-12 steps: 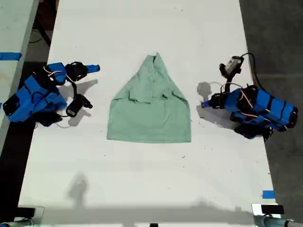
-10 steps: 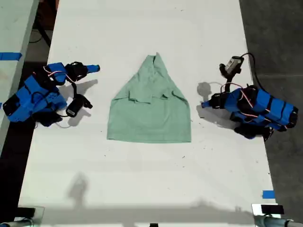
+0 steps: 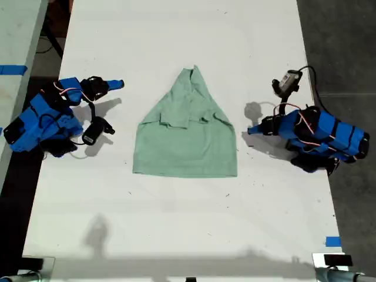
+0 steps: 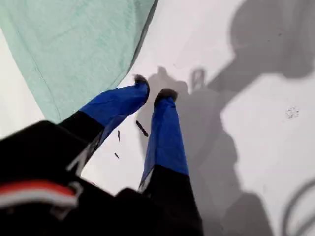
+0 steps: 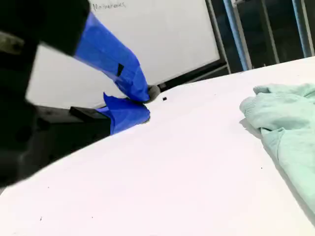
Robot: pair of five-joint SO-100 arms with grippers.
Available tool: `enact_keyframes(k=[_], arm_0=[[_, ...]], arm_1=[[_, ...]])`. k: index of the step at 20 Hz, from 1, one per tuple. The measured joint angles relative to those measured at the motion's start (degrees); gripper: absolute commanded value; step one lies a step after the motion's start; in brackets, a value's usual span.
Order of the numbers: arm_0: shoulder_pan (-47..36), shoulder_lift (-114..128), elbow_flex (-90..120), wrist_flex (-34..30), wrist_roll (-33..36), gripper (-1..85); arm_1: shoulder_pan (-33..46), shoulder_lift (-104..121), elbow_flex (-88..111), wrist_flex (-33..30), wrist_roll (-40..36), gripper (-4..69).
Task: Fold t shirt
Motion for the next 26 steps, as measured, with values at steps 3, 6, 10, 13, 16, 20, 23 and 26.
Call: enact_keyframes(k=[3,6,10,13,16,20,23,26], arm_0=[[0.0,0.0,0.0,0.0,0.0,-0.1],[0.0,0.0,0.0,0.0,0.0,-0.1],[0.0,0.0,0.0,0.0,0.0,-0.1],[0.1,0.0,0.0,0.0,0.0,-0.1],[0.1,0.0,0.0,0.0,0.0,-0.1],[0.1,0.0,0.0,0.0,0.0,-0.1],[0.1,0.0,0.0,0.0,0.0,-0.1],[0.1,0.0,0.0,0.0,0.0,-0.1]], arm_1=[[-1.6,0.0,0.0,0.1,0.1,-0.8],[-6.9,-5.4,-7.6,4.7,7.5,-1.2],[-23.3,-34.4,-24.2,-0.3,24.3,28.8],[-27.6,-53.9,-25.6,-11.3,30.8,34.3],[-27.7,-63.2,-24.4,-23.4,31.3,32.8],[-25.5,-75.1,-25.4,-35.3,30.2,28.8],[-23.2,-78.2,-25.7,-41.2,28.4,21.0],[-22.7,-78.7,-25.7,-43.0,27.1,0.1]])
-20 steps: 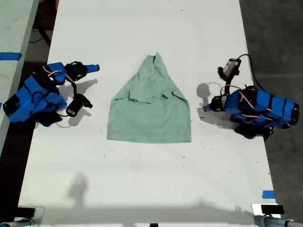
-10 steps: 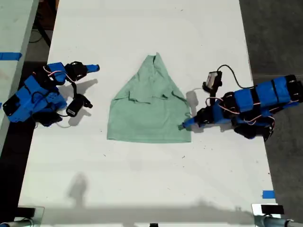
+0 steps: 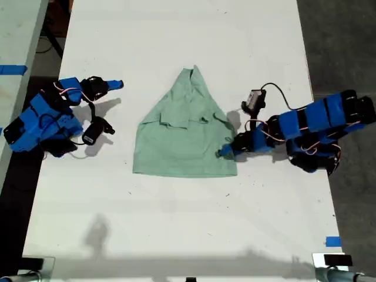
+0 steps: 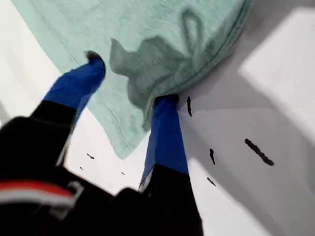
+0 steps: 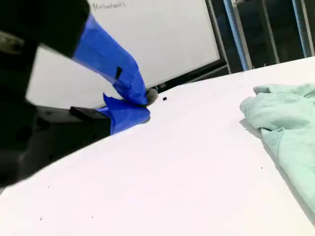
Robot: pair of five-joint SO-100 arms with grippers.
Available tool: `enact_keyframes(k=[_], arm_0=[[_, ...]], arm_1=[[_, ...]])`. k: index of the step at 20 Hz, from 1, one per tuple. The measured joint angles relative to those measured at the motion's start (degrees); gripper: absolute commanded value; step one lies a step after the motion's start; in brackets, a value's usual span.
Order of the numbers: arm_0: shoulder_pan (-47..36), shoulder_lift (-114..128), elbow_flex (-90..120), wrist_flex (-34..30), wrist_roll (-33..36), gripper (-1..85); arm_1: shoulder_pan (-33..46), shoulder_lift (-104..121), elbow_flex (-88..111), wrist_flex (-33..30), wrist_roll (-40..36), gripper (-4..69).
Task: Fold t shirt
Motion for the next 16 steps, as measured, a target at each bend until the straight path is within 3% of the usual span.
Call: enact_keyframes(k=[6,10,13,16], arm_0=[[0.0,0.0,0.0,0.0,0.0,-0.1],[0.0,0.0,0.0,0.0,0.0,-0.1],[0.0,0.0,0.0,0.0,0.0,-0.1],[0.0,0.0,0.0,0.0,0.0,-0.1]], arm_1=[[0.1,-5.4,-7.2,8.3,-0.3,-0.2],[0.4,-13.3,-19.8,24.8,-0.7,-1.2],[0.5,-14.2,-30.5,40.9,-1.4,-1.2],[0.4,-14.2,-42.2,49.6,-3.3,-1.2]])
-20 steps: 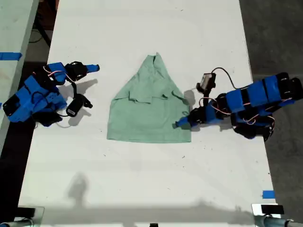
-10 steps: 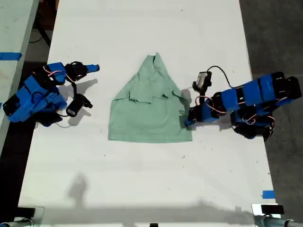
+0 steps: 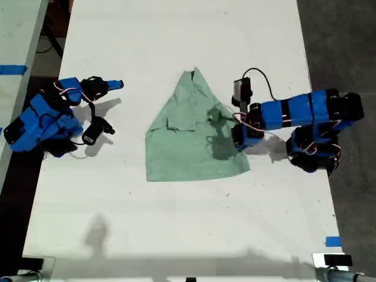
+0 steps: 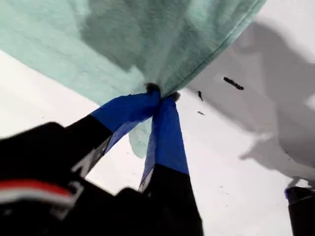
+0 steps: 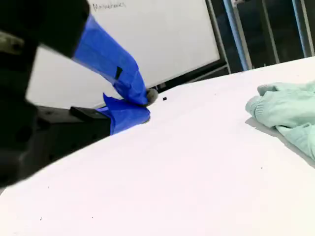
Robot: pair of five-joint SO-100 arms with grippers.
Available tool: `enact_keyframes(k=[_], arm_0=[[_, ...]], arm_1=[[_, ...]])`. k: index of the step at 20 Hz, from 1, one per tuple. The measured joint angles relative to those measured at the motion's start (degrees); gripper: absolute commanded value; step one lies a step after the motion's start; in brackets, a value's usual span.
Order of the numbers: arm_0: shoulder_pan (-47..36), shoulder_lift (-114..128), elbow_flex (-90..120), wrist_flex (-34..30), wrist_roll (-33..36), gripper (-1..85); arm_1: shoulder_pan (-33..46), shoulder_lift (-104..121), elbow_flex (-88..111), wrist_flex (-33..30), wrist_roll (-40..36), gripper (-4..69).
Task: Fold t shirt
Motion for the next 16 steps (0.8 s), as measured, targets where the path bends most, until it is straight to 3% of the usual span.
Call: enact_keyframes(k=[3,8,10,11,12,13,16], arm_0=[[0.0,0.0,0.0,0.0,0.0,-0.1],[0.0,0.0,0.0,0.0,0.0,-0.1],[0.0,0.0,0.0,0.0,0.0,-0.1],[0.0,0.0,0.0,0.0,0.0,-0.1],[0.0,0.0,0.0,0.0,0.0,-0.1],[0.0,0.0,0.0,0.0,0.0,-0.1],[0.0,0.0,0.0,0.0,0.1,-0.1]], arm_1=[[-1.2,-0.2,-8.6,-1.2,-4.5,-1.2],[-3.5,-14.2,-20.8,-9.5,-9.9,-1.2],[-4.0,-22.4,-22.6,-15.5,-10.6,-1.3],[-4.0,-26.6,-22.9,-19.6,-10.8,2.3],[-4.0,-31.0,-24.0,-22.8,-11.2,27.9],[-4.0,-35.1,-26.2,-24.3,-11.9,41.0],[-4.5,-42.2,-37.2,-23.1,-14.9,31.5]])
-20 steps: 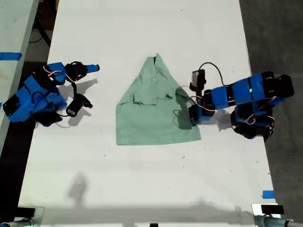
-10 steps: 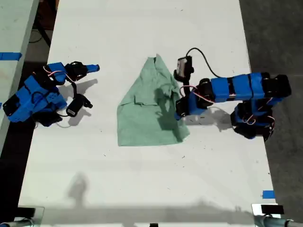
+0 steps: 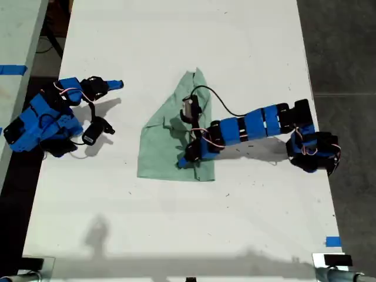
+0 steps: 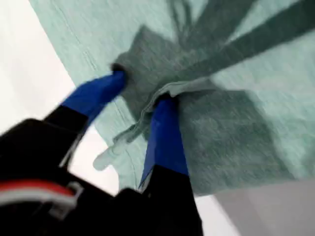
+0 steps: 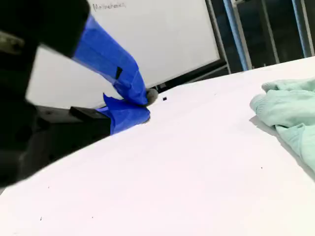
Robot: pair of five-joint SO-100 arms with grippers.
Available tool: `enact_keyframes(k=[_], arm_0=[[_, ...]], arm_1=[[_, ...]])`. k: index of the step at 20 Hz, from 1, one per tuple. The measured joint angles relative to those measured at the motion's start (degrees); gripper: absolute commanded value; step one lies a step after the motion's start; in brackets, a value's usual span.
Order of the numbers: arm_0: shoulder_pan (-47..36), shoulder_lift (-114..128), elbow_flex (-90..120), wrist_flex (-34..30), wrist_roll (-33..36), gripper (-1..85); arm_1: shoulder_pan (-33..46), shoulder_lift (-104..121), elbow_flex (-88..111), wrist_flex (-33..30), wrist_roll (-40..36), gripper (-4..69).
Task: Fold t shirt
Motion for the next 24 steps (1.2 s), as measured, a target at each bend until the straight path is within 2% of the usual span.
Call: enact_keyframes(k=[4,5,6,7,9,11,13,15,17,19,20,22,24], arm_0=[[0.0,0.0,0.0,0.0,0.0,-0.1],[0.0,0.0,0.0,0.0,0.0,-0.1],[0.0,0.0,0.0,0.0,0.0,-0.1],[0.0,0.0,0.0,0.0,0.0,-0.1],[0.0,0.0,0.0,0.0,0.0,-0.1],[0.0,0.0,0.0,0.0,0.0,-0.1],[0.0,0.0,0.0,0.0,0.0,-0.1],[0.0,0.0,0.0,0.0,0.0,-0.1],[0.0,0.0,0.0,0.0,0.0,-0.1],[0.0,0.0,0.0,0.0,0.0,-0.1],[0.0,0.0,0.0,0.0,0.0,-0.1],[0.0,0.0,0.0,0.0,0.0,-0.1],[0.0,0.0,0.0,0.0,0.0,-0.1]], arm_1=[[-0.4,3.7,-3.7,10.9,-0.7,19.3],[-0.4,7.6,-3.5,13.8,-0.7,14.9],[-0.3,12.8,-2.0,16.3,-0.5,4.7],[0.5,18.2,-0.3,18.7,-0.6,2.5],[3.2,30.4,7.2,21.3,-0.5,2.2],[5.9,44.5,19.4,21.2,0.9,2.2],[8.7,60.7,37.2,16.3,2.1,2.2],[11.8,78.5,59.3,7.7,1.9,2.2],[14.1,95.4,81.7,0.8,-1.1,2.2],[13.8,110.2,100.3,-2.9,-5.1,2.2],[14.8,117.9,104.2,-0.9,-6.3,2.2],[16.0,131.9,105.4,7.8,-6.6,2.2],[15.5,133.7,105.6,10.7,-6.7,2.2]])
